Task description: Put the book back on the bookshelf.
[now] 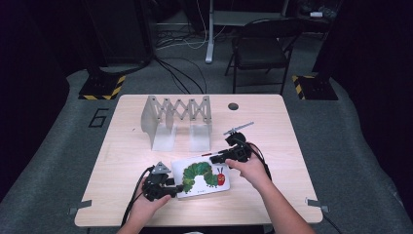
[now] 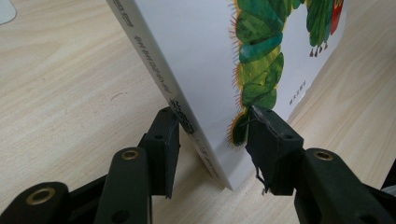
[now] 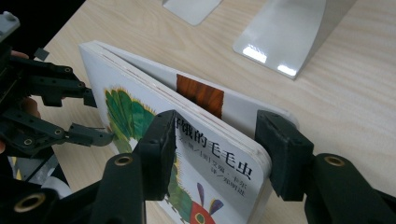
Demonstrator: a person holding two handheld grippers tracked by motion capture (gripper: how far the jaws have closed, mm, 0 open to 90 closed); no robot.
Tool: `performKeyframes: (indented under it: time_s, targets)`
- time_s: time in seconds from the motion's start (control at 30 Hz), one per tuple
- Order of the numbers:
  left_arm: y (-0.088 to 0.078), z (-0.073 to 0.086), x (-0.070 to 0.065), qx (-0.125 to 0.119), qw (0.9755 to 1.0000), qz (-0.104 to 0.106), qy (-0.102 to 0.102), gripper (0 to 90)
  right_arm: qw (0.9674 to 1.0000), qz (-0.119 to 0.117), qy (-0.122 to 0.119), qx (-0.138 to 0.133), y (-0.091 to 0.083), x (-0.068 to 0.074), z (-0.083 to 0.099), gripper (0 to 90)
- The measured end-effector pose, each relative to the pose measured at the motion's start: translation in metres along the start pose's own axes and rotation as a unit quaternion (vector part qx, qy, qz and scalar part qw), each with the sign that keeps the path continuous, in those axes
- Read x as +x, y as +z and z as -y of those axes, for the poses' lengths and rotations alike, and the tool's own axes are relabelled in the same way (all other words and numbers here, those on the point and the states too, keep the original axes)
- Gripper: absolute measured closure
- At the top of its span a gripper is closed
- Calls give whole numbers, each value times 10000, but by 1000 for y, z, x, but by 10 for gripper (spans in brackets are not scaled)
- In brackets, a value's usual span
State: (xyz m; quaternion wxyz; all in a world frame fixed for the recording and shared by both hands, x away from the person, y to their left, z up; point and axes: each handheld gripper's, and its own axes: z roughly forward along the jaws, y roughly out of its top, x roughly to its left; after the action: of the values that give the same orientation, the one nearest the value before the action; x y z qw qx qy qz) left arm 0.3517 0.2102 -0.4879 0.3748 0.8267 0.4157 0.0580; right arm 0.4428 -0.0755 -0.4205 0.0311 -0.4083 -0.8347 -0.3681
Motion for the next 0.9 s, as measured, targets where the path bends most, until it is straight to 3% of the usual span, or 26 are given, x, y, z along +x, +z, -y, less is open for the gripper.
performKeyframes:
  time_s: [0.17,0.3,0.37,0.47,0.5,0.63,0.83,0.9]
  targets:
    - [-4,-1,2,-195,9997,-65,-117,570,9997,55,-181,-158,-5,8,-2,471]
    - [-12,-5,2,-241,9994,-235,37,575,9996,-44,-174,-216,-9,12,-4,469]
    - [-16,-5,3,-376,9989,-280,-46,580,9995,-80,-201,-236,-11,14,-4,464]
    - [-18,-6,4,-311,9988,-359,113,603,9989,-16,-463,-91,-8,16,-5,436]
    - [-18,-6,4,-311,9988,-359,113,605,9989,-16,-463,-91,-8,16,-5,436]
    - [-14,-3,3,-84,9971,-606,442,615,9978,-160,-590,250,-1,18,-3,425]
    - [-15,-3,3,-77,9975,-490,513,587,9972,-225,-640,312,-1,16,-3,415]
    - [-16,-4,1,-269,9974,-396,535,557,9974,-264,-559,360,-1,15,-3,404]
